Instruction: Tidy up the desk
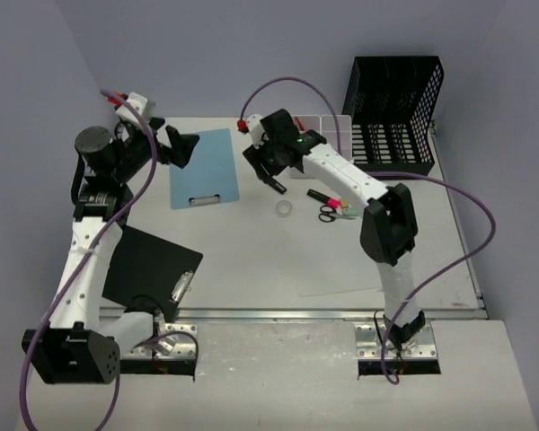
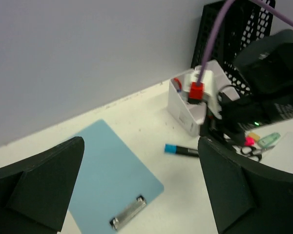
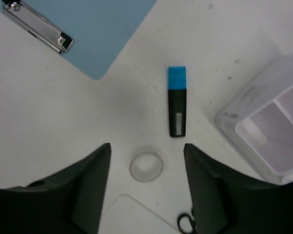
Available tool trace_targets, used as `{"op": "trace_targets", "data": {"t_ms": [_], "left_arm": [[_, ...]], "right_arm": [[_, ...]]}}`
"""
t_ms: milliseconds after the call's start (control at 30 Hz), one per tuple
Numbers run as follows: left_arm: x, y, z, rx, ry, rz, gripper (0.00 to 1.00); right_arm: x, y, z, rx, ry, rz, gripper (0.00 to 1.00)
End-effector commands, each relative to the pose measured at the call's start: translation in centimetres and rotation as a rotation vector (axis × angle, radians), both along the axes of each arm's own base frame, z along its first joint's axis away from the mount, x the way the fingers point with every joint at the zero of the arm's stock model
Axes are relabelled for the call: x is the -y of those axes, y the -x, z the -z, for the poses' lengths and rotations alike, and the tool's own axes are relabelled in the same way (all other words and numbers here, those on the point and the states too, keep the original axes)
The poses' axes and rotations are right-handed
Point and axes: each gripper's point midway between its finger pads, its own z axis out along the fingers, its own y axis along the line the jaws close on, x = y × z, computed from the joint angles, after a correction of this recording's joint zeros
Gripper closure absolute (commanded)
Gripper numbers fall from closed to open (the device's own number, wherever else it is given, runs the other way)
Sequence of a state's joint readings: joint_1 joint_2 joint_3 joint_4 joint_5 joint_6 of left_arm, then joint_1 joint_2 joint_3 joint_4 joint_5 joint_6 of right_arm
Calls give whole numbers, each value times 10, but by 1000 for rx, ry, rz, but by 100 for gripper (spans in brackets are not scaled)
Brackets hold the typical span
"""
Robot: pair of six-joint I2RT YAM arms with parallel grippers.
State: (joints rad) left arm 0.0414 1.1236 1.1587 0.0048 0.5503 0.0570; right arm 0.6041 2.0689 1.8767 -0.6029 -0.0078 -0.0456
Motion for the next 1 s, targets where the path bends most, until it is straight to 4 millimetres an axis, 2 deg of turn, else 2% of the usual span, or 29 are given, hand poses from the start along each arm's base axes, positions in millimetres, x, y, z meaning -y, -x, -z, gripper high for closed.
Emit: {"op": "trace_targets", "data": {"t_ms": [0,33,67,233,333,600,700,867,967], "left_arm": [[-1,41,24,-62,6,13,0],[0,55,14,-16,15,12,0],[2,59,23,-27,25,21,0],[12,83,29,-65,104,59,0],[15,90,34,-77,140,71,0],[21,99,52,-122,198,92,0],[20,100,53,-121,201,84,0],[18,100,53,-125,212,72,0],[18,100,54,-130,214,70,0]], "right_arm": [[-10,-32,30,43,82,31,45],[-13,-39,32,53,81,36,46],[-14,-42,40,50,90,34,48],[-21,-49,81,16,113,18,49],[-22,-54,94,25,117,29,46],[-34,-71,100,78,63,49,40],[-36,-79,104,115,59,42,37],[-35,-94,113,135,23,59,41],[-27,-105,122,127,22,77,43]]}}
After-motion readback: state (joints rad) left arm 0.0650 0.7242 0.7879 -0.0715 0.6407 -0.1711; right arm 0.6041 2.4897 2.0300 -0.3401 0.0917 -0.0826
